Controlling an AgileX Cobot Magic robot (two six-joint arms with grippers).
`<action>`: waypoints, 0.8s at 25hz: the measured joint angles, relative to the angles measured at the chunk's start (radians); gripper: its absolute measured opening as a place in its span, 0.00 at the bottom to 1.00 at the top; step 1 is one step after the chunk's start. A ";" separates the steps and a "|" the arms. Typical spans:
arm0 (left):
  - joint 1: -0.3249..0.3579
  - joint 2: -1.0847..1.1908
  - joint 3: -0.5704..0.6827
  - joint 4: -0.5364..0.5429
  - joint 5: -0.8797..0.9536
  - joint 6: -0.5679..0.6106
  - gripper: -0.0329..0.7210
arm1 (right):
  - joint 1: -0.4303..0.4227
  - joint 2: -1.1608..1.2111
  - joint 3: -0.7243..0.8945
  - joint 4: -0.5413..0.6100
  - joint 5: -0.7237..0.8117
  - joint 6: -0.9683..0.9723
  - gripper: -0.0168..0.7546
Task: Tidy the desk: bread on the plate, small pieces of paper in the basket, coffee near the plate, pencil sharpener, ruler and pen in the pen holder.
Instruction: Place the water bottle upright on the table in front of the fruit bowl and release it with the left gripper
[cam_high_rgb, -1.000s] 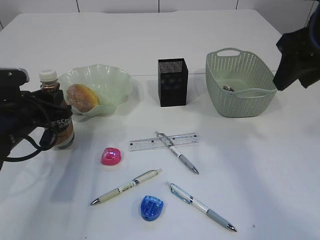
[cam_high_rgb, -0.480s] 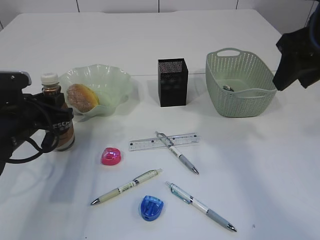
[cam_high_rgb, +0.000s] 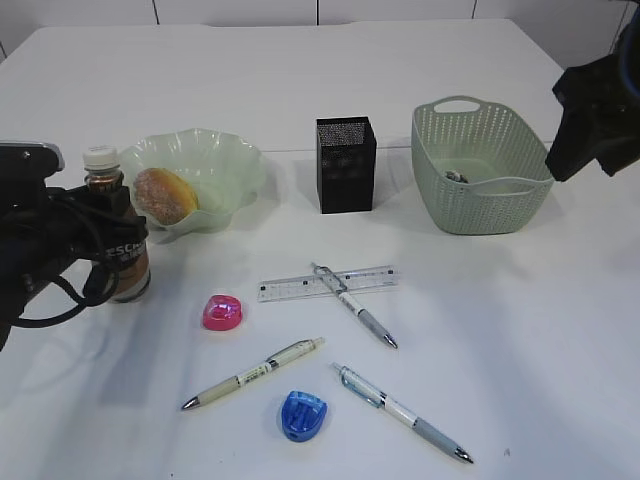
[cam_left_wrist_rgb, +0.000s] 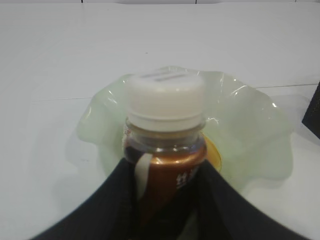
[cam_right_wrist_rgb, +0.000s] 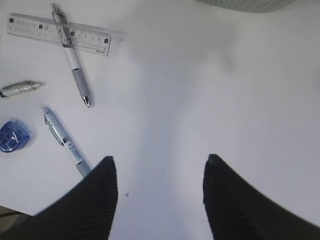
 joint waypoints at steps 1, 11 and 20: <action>0.000 0.000 0.000 0.001 0.000 0.000 0.37 | 0.000 0.000 0.000 0.000 0.000 0.000 0.59; 0.000 0.002 0.000 0.007 -0.022 0.000 0.37 | 0.000 0.000 0.000 0.000 0.000 -0.002 0.59; 0.000 0.002 0.000 0.007 -0.022 0.000 0.38 | 0.000 0.000 0.000 0.000 0.000 -0.005 0.59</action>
